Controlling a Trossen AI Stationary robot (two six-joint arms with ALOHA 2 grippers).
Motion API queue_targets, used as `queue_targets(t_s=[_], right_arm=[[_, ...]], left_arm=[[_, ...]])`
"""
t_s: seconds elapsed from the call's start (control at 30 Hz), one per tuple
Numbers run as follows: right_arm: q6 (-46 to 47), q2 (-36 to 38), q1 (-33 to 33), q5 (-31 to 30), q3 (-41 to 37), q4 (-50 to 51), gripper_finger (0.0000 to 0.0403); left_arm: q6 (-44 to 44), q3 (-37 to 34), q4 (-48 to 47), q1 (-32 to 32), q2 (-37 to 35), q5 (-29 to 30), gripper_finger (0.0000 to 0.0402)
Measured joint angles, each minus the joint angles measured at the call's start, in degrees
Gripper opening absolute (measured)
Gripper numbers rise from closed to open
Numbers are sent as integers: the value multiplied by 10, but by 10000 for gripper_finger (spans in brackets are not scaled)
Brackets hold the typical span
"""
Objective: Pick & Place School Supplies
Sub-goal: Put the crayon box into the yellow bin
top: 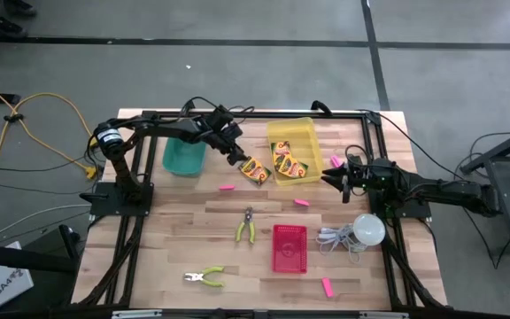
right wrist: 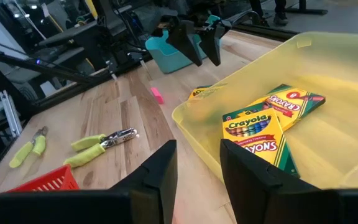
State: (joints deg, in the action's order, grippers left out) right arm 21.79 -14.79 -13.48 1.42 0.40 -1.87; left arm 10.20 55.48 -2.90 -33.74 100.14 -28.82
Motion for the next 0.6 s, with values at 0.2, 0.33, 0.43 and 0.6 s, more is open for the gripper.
queue_targets(t_s=[0.2,0.33,0.43,0.6], right_arm=[[65,0,0,-2,0,-1,110],[39,0,0,1,0,-29,110],[8,-2,0,6,2,-109,110],[-37,-70,0,9,72,-120,112]], left_arm=[[-14,0,0,3,0,0,232],[-14,0,-1,3,0,0,232],[-13,0,-1,3,0,0,232],[-12,0,-1,3,0,1,232]])
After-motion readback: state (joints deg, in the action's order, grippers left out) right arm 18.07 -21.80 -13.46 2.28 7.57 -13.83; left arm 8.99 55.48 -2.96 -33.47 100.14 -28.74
